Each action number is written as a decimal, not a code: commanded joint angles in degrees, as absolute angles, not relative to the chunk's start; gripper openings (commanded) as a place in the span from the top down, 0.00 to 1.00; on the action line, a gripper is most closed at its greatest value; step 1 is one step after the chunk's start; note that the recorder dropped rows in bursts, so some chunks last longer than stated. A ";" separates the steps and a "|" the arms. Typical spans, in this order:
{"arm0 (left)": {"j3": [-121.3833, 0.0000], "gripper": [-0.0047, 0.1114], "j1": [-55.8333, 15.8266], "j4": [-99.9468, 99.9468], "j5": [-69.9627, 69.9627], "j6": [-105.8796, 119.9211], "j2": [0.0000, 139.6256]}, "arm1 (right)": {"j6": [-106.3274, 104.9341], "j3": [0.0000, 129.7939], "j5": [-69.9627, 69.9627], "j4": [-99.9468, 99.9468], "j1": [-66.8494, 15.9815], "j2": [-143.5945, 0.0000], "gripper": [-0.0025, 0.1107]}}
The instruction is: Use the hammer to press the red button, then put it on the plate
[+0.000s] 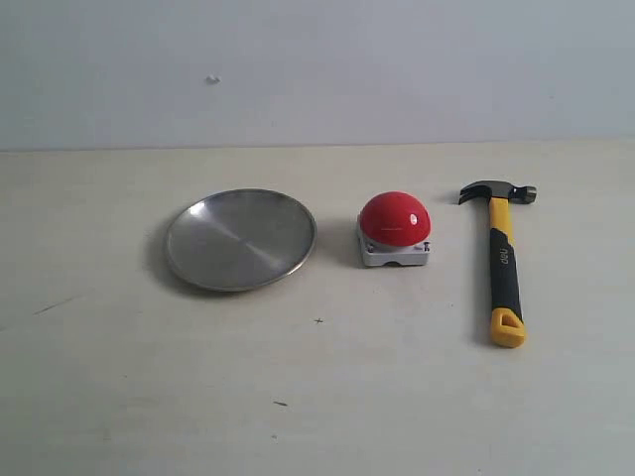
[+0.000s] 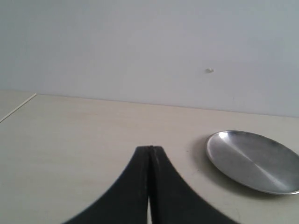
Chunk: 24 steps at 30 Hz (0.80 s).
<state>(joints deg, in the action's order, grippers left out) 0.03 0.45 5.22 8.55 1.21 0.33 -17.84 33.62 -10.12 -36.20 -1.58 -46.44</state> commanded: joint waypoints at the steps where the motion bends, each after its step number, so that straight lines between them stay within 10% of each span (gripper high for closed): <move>1: 0.00 0.96 0.72 5.36 8.52 1.30 0.00 | -21.02 48.48 1.07 -37.60 -1.40 -68.71 0.98; 24: 0.00 0.96 0.72 5.36 8.52 1.30 0.00 | 12.67 96.06 61.08 28.22 3.48 -118.47 0.98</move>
<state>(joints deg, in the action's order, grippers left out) 0.03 0.45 5.22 8.55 1.21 0.33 7.78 92.60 53.27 29.61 2.78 -115.92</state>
